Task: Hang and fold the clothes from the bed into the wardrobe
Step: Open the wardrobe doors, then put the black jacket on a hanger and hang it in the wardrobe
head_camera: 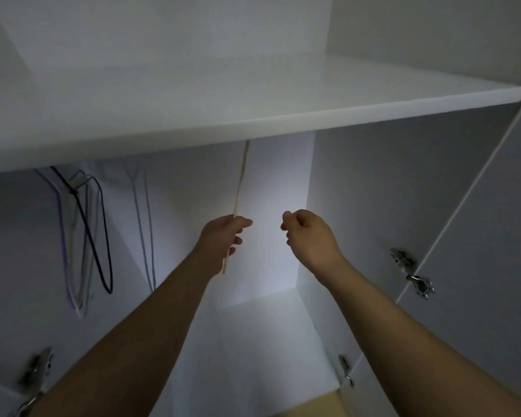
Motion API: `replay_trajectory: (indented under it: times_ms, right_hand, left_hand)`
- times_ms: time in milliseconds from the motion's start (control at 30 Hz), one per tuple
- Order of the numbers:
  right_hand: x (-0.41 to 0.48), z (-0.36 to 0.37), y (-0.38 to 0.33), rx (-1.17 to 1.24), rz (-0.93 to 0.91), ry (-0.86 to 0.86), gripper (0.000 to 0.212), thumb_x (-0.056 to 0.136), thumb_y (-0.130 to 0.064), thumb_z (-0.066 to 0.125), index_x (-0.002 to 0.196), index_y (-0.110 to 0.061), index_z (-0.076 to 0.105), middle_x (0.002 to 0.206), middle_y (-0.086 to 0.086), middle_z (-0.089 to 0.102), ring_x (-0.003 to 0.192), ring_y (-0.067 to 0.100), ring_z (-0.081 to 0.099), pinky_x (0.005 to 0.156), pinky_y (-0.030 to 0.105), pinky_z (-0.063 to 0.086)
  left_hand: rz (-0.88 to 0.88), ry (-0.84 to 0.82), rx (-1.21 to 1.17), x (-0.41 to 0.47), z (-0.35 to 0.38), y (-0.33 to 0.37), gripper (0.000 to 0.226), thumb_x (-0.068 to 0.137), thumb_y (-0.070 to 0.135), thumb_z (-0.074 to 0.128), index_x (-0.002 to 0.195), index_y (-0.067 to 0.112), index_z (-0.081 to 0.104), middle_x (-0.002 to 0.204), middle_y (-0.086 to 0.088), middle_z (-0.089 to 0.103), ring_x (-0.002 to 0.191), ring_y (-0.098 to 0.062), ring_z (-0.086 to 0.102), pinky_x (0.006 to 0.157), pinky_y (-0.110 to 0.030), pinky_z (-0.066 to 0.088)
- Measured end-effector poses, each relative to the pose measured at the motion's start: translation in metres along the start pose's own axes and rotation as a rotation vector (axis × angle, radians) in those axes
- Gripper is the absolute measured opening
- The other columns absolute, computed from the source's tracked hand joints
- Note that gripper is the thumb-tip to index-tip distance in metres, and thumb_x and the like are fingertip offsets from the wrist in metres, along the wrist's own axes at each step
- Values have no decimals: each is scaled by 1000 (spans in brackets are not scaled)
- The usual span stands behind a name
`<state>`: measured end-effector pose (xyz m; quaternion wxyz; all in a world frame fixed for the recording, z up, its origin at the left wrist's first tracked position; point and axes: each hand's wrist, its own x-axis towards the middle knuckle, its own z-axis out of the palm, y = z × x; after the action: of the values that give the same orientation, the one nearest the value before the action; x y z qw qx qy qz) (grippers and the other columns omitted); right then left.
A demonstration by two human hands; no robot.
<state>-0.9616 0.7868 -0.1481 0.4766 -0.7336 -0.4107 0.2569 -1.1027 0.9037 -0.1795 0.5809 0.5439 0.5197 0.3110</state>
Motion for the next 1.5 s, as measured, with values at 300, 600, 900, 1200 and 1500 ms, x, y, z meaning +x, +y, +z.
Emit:
replay_trajectory:
  times_ms: [300,600,900,1200,1500]
  right_hand:
    - [-3,8,5,29,122,140,31,102,-48,45,110,-20,57,102,-1,67,90,17,67,82,35,56]
    - [-60,-4,94,1092,791,339,21,101,-32,55,99,-11,56,87,10,63,67,25,64,58,30,50]
    - [-176,13,173,1262,976,608,25,102,-10,40,107,-5,63,84,12,72,62,25,69,56,28,52]
    - [-301,-6,193,1471,897,1051,23,90,0,43,102,-1,62,82,10,72,72,22,72,61,29,57]
    - [-445,-50,212,1608,708,1519,19,98,-21,49,82,-13,57,83,11,72,72,27,70,65,33,54]
  left_hand:
    - [255,-91,506,-18,11,-1,77,80,44,83,146,26,47,117,2,60,103,-18,61,88,-34,54]
    - [526,-548,1422,-9,29,3,69,70,31,85,129,21,51,101,2,58,86,-20,61,64,-30,50]
    - [507,-978,2016,-50,106,4,52,78,19,74,129,16,64,120,-4,67,101,-23,67,77,-27,52]
    - [755,-1498,2090,-162,220,-77,24,79,18,62,99,13,75,80,-4,74,69,-19,61,64,-26,45]
    - [1023,-1865,1866,-321,273,-164,33,78,20,67,111,21,70,90,-1,67,84,-21,60,65,-26,45]
